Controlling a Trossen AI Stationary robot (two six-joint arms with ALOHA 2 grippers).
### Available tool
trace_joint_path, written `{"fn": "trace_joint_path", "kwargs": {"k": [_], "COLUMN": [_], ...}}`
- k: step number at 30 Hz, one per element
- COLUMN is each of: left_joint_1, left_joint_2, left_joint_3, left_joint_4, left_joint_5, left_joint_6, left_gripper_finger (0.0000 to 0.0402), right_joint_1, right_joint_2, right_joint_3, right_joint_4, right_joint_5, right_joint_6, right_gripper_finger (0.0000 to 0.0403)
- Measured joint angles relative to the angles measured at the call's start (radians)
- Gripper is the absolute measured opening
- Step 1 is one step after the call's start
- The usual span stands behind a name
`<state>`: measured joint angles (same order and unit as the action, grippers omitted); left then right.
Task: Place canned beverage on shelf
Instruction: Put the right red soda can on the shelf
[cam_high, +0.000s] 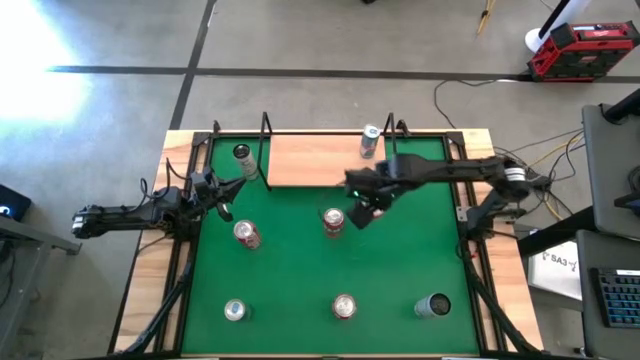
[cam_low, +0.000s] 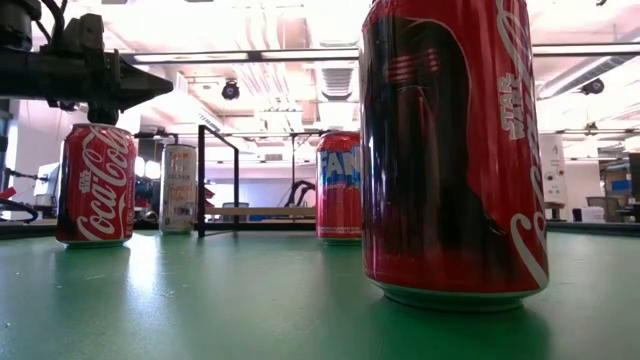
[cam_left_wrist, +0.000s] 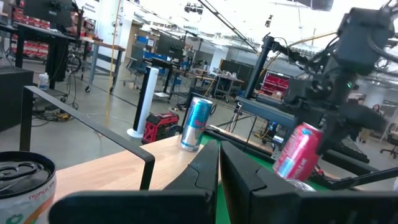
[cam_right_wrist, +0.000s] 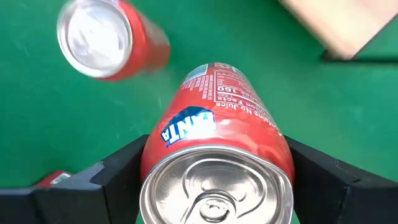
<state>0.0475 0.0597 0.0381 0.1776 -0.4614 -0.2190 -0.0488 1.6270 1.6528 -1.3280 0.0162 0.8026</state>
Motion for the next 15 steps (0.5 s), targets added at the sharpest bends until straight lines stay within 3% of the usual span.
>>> {"fn": "trace_joint_path", "kwargs": {"k": [7,15], "left_joint_1": [0.000,0.000], "left_joint_2": [0.000,0.000], "left_joint_3": [0.000,0.000], "left_joint_4": [0.000,0.000], "left_joint_5": [0.000,0.000], "left_joint_6": [0.000,0.000], "left_gripper_finger": [0.0000,0.0000], "right_joint_1": [-0.162,-0.296], "right_joint_2": [0.142,0.267], "right_joint_3": [0.231,0.402], "right_joint_4": [-0.125,-0.173], "right_joint_5": [-0.098,-0.127], "right_joint_6": [-0.133,-0.035], "right_gripper_finger": [0.0296,0.0310]}}
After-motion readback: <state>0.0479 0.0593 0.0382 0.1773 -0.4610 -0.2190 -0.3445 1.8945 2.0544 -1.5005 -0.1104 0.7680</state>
